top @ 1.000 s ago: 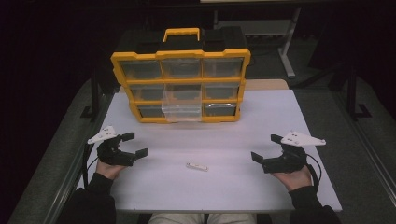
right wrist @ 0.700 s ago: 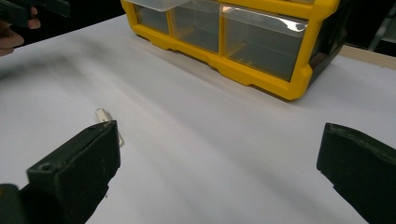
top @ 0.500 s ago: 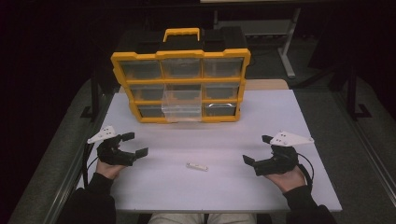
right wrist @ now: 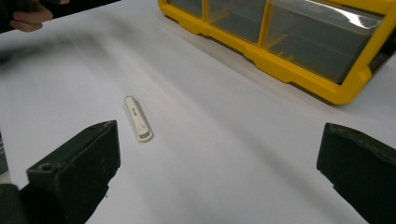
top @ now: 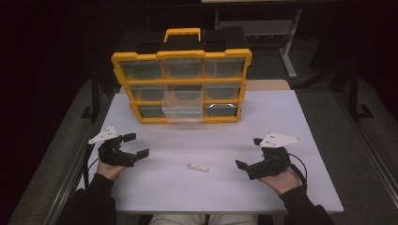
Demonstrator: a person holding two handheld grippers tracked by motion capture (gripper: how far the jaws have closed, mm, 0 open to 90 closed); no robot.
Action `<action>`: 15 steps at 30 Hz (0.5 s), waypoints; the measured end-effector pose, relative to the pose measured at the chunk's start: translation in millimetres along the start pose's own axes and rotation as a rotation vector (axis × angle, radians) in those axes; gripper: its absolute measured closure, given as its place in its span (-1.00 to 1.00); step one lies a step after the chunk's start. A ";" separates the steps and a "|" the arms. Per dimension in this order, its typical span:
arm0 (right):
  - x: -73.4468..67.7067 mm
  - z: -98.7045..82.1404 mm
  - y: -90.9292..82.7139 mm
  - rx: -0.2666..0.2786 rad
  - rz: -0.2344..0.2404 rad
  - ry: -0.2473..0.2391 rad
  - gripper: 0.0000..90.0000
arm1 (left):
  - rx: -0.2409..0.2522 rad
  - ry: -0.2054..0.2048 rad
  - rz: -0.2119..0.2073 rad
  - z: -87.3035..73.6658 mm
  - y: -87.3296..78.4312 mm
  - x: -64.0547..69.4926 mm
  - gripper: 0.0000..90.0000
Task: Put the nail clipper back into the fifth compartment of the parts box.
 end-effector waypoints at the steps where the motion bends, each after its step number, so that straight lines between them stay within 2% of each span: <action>1: -1.1 0.4 1.0 -0.004 0.005 -0.001 -1.00 | -0.002 0.001 0.000 -0.1 0.3 -0.1 -1.00; 15: -11.4 6.4 13.0 -0.049 0.059 -0.017 -1.00 | -0.010 -0.002 -0.008 -1.0 2.7 -0.4 -1.00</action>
Point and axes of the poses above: each handheld gripper's, and its own axes: y roughly forward along the jaws, z roughly out of its top, x roughly to its right, the point moved 4 cm from there along y, roughly forward along the jaws, and after that the axes turned 3 degrees about -x, right-handed, at the moved point
